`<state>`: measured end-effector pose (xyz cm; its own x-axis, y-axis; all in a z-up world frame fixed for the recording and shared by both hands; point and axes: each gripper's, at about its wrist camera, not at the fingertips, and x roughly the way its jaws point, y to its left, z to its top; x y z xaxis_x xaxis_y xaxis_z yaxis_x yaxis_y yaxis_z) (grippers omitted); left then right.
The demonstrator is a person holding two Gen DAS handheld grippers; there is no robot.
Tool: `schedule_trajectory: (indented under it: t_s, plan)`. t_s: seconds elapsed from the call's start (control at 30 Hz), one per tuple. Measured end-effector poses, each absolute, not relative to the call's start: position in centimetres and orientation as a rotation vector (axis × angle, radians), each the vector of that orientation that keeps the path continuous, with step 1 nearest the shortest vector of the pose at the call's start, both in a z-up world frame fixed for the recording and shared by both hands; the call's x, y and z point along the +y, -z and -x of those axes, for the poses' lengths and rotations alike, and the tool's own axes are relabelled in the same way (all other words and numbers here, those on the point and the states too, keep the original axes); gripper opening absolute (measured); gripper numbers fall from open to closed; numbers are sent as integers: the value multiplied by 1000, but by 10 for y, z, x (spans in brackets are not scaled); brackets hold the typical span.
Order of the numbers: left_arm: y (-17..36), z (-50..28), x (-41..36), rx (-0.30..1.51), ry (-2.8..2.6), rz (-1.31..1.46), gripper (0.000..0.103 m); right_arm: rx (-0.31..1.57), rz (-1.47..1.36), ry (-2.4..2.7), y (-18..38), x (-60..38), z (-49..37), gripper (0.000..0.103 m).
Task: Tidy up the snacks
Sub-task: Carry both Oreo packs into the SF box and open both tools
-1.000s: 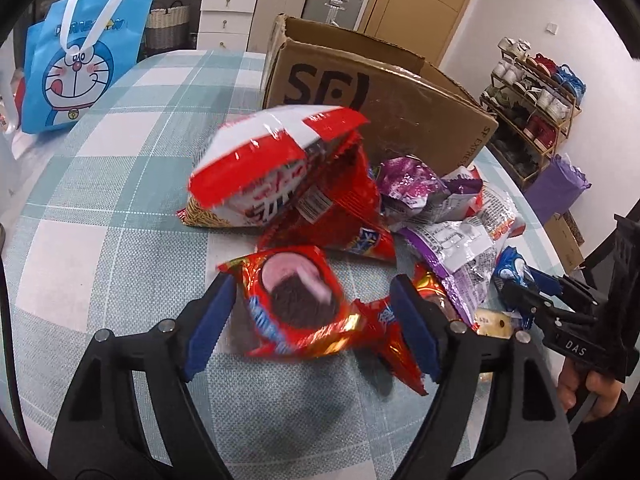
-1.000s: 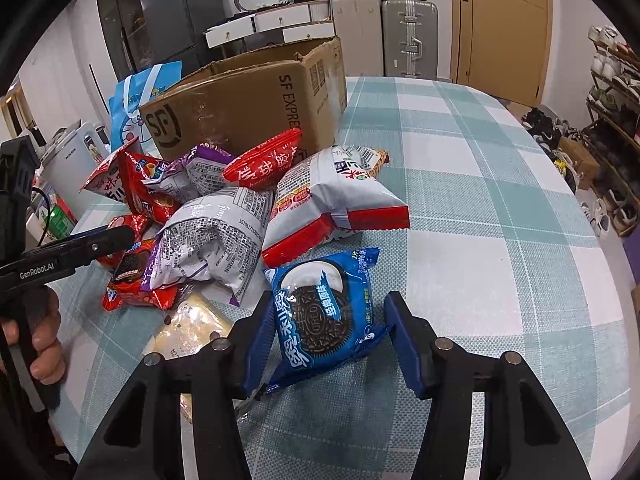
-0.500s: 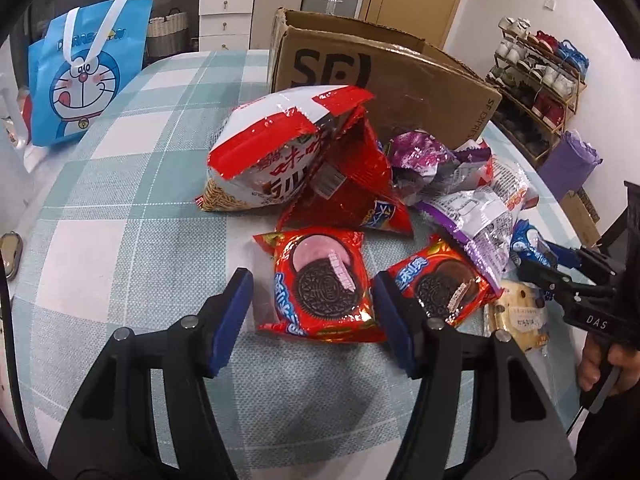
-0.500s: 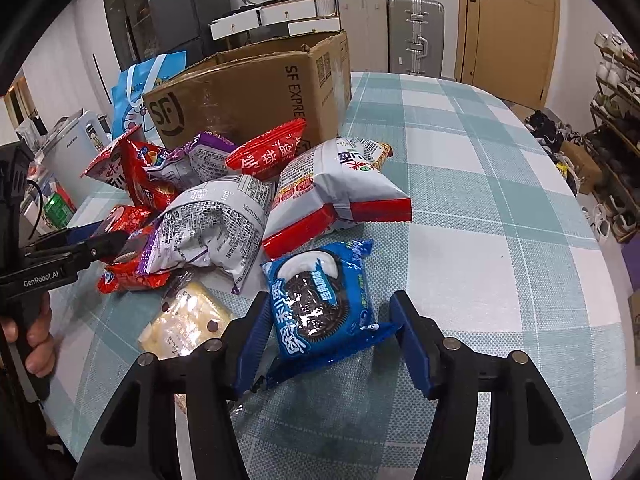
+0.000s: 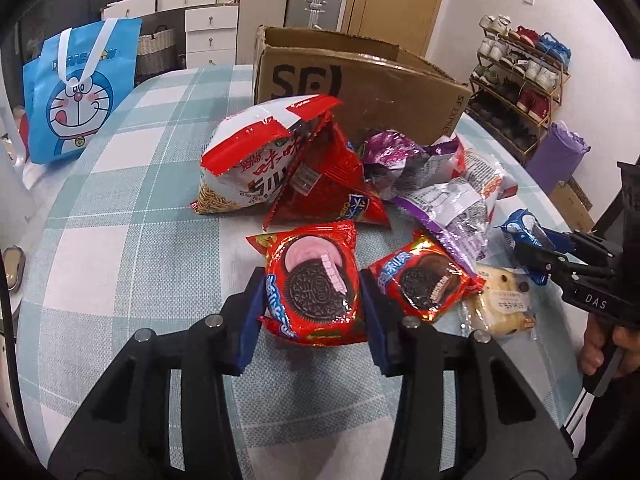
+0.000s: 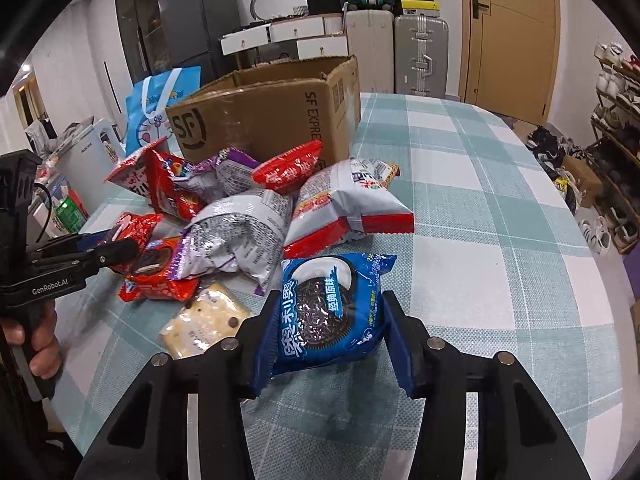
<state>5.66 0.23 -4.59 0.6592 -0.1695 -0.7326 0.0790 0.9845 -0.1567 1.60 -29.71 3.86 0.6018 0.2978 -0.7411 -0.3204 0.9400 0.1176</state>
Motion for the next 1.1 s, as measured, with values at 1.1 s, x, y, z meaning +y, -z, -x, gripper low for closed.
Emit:
schedule_trajectory:
  t_s: [1.1]
  plan:
    - [-18, -41, -15, 681, 160, 84, 41, 653, -38, -459, -97, -276, -13, 49]
